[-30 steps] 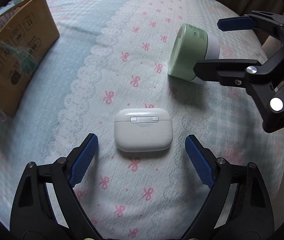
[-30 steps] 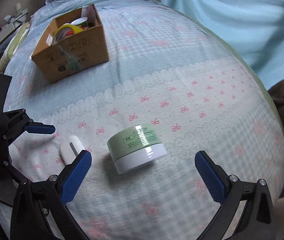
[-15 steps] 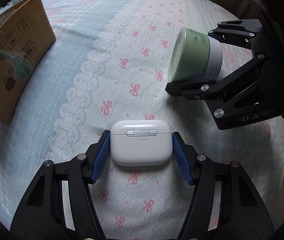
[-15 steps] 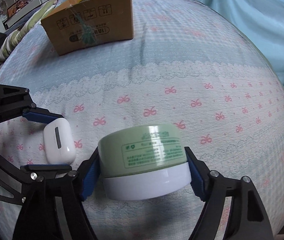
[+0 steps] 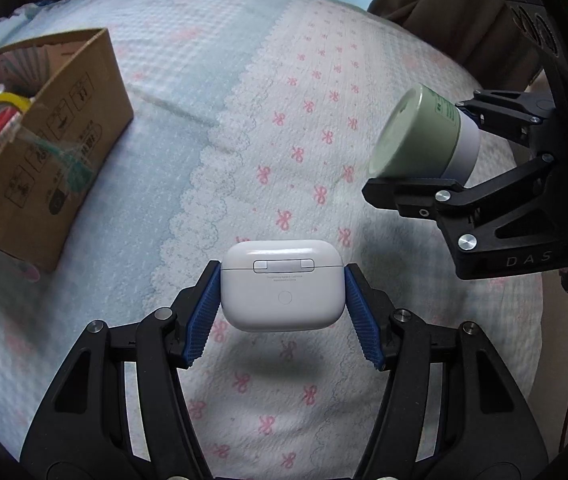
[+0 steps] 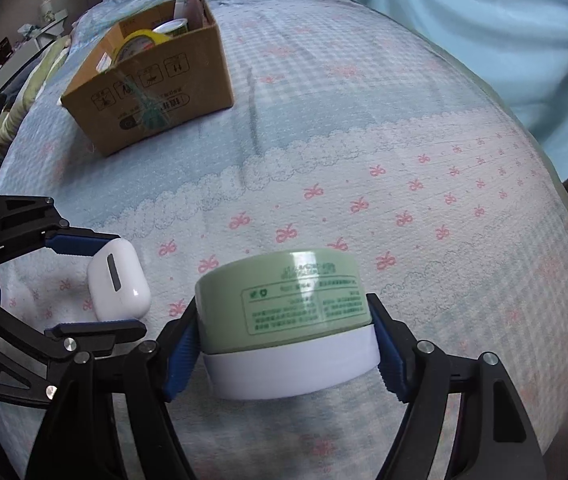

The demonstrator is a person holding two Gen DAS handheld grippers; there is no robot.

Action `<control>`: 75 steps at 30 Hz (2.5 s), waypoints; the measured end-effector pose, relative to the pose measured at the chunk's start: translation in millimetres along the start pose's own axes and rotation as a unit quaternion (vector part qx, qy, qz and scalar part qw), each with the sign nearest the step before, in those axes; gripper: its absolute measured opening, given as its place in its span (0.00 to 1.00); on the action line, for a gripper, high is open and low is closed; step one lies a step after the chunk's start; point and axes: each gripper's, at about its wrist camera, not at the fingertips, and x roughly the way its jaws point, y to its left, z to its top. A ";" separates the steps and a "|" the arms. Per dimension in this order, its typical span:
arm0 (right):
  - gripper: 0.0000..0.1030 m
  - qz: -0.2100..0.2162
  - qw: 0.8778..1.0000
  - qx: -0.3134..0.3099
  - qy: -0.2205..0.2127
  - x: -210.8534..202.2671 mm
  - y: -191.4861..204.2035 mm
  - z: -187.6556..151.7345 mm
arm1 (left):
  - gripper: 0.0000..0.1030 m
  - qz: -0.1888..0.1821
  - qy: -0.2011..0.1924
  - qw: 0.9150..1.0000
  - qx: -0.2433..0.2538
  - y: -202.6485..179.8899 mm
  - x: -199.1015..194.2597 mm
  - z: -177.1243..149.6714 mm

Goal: Organize rigid objects
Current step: 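Carry the earbud case and green jar into the cardboard box and release both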

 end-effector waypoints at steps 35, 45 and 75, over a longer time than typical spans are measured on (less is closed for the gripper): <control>0.69 -0.141 0.930 0.331 -0.079 -219.3 159.3 206.7 | 0.56 -0.057 -0.073 0.990 0.102 229.6 -282.7 157.9; 0.69 -0.150 0.859 0.485 -0.070 -159.0 178.4 257.7 | 0.56 -0.074 -0.006 0.979 0.188 317.1 -237.5 197.1; 0.69 -0.128 0.773 0.620 0.017 51.9 99.4 245.7 | 0.56 -0.055 0.147 0.950 0.270 337.6 -23.1 170.7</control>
